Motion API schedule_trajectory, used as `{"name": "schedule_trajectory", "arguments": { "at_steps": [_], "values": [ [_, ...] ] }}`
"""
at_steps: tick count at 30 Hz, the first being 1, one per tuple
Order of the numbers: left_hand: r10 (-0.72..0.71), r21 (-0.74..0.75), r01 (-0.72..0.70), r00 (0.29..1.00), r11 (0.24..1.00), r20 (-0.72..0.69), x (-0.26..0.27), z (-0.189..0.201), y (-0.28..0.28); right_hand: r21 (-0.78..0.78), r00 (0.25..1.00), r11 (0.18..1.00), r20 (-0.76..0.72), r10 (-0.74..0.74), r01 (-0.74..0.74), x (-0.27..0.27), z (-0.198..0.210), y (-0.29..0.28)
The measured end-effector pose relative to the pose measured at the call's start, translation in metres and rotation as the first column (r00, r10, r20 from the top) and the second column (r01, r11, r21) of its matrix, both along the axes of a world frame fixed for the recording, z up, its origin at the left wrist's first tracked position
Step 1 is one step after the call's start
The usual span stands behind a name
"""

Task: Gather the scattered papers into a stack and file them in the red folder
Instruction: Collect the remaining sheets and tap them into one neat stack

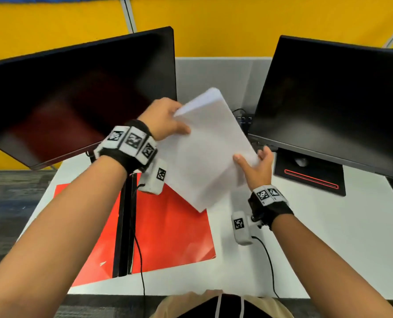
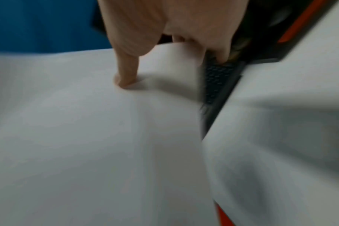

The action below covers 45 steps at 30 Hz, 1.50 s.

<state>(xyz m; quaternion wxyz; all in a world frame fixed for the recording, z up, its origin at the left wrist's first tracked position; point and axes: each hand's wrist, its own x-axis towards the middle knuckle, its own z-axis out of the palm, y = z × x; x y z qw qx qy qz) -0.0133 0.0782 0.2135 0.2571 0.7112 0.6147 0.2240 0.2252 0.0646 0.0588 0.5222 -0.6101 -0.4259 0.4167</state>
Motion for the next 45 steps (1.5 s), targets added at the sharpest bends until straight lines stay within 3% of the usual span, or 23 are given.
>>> {"name": "schedule_trajectory", "arguments": {
  "at_steps": [3,5,8,12,17,19,23,31,36,41,45],
  "values": [
    [0.133,-0.045,-0.125,0.912,0.991,0.387,-0.027,-0.006,-0.014,-0.105,0.977,0.992,-0.208,0.047,-0.07,0.01,-0.01,0.004],
    [0.221,-0.076,-0.214,0.821,0.974,0.526,-0.037,-0.025,-0.023,-0.093,0.937,0.98,-0.319,0.139,-0.177,0.011,-0.005,0.01],
    [0.307,-0.126,-0.301,0.686,0.945,0.66,-0.047,-0.063,-0.031,-0.075,0.915,0.957,-0.323,0.243,-0.281,0.011,0.011,0.02],
    [0.401,-0.136,-0.432,0.613,0.891,0.681,-0.04,-0.118,-0.039,-0.049,0.98,0.981,-0.065,0.186,-0.189,0.003,0.006,0.019],
    [0.486,-0.207,-0.522,0.481,0.828,0.73,-0.031,-0.163,-0.052,-0.079,0.981,0.994,0.172,0.089,-0.076,-0.008,-0.02,0.003],
    [0.503,-0.242,-0.511,0.469,0.825,0.726,-0.032,-0.171,-0.057,-0.095,0.982,0.99,0.151,0.117,-0.103,-0.009,-0.027,-0.005],
    [0.557,-0.334,-0.49,0.43,0.805,0.71,-0.033,-0.178,-0.059,-0.127,0.975,0.969,-0.103,0.199,-0.211,-0.01,-0.03,-0.015],
    [0.522,-0.305,-0.487,0.407,0.818,0.75,-0.036,-0.167,-0.055,-0.101,0.973,0.973,-0.117,0.197,-0.209,-0.01,-0.021,-0.004],
    [0.398,-0.201,-0.495,0.331,0.845,0.856,-0.028,-0.149,-0.059,0.012,0.935,0.975,-0.278,0.218,-0.224,-0.007,-0.014,-0.004],
    [0.471,-0.27,-0.587,0.22,0.763,0.854,-0.022,-0.136,-0.047,0.047,0.947,0.998,-0.317,0.053,-0.04,-0.026,0.001,0.0],
    [0.481,-0.269,-0.595,0.229,0.757,0.846,-0.023,-0.139,-0.047,-0.002,0.952,0.997,-0.297,-0.076,0.079,-0.034,0.0,0.007]
  ]
}}
